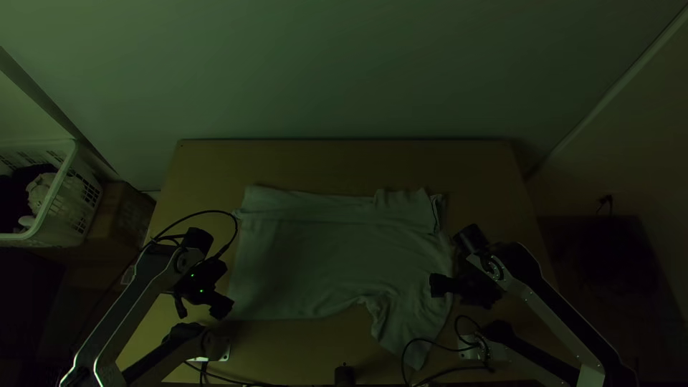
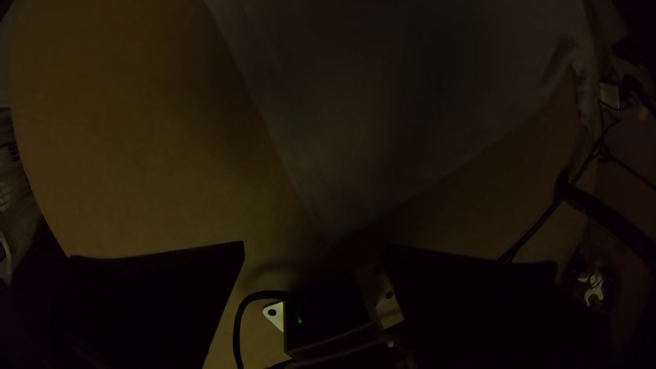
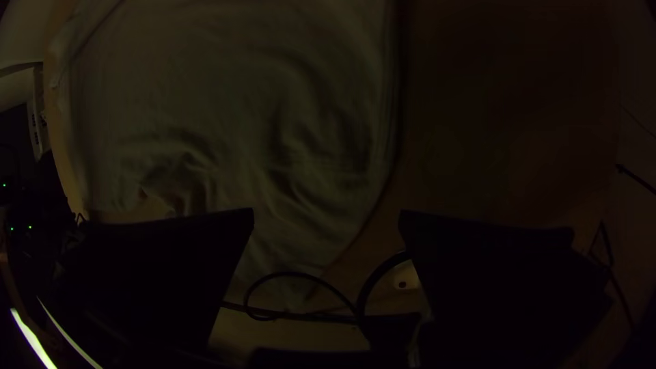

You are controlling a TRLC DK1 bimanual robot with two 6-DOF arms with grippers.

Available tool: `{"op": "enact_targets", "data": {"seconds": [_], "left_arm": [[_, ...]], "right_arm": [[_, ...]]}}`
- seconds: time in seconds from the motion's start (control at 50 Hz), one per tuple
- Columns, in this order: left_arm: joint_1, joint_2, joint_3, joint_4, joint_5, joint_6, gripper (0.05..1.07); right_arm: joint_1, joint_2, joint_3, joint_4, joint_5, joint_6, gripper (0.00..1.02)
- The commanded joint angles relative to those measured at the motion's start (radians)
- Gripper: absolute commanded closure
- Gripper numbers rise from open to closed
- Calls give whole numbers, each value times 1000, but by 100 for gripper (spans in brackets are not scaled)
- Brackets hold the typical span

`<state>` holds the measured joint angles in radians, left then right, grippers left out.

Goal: Fold the t-shirt

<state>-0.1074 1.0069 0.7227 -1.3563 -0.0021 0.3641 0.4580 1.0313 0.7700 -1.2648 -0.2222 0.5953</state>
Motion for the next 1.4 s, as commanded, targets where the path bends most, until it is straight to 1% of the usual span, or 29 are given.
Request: {"op": "enact_targets", "data": {"seconds": [0.0,0.2,0.36,0.58,0.66,0.82,0.88,0.92,0.98,1.0,1.2,1.38], "left_arm": [[-49,62,-52,-20,-45,26,10],[-107,144,-62,43,-56,26,10],[-189,202,-60,108,-58,-33,11],[-253,254,-69,128,-67,-48,11],[-278,274,-78,138,-95,-54,12],[-331,289,-80,141,-98,-54,41],[-359,289,-80,141,-98,-53,54],[-388,291,-78,141,-98,-51,73],[-410,291,-80,174,-85,-50,106],[-411,294,-78,180,-79,-48,104],[-376,322,-55,203,-75,-53,104],[-359,320,-54,203,-75,-50,104]], "right_arm": [[8,13,-31,-4,-11,28,5],[16,10,-44,-2,-19,26,5],[18,16,-51,-1,-19,24,6],[15,35,-64,19,-19,14,7],[13,46,-69,31,-19,12,7],[15,62,-100,62,-29,4,9],[15,78,-106,64,-43,6,8],[18,87,-109,64,-48,6,8],[19,85,-115,62,-48,6,8],[21,85,-117,62,-48,6,8],[50,98,-123,56,-49,3,8],[61,173,-132,58,-62,-17,10]]}}
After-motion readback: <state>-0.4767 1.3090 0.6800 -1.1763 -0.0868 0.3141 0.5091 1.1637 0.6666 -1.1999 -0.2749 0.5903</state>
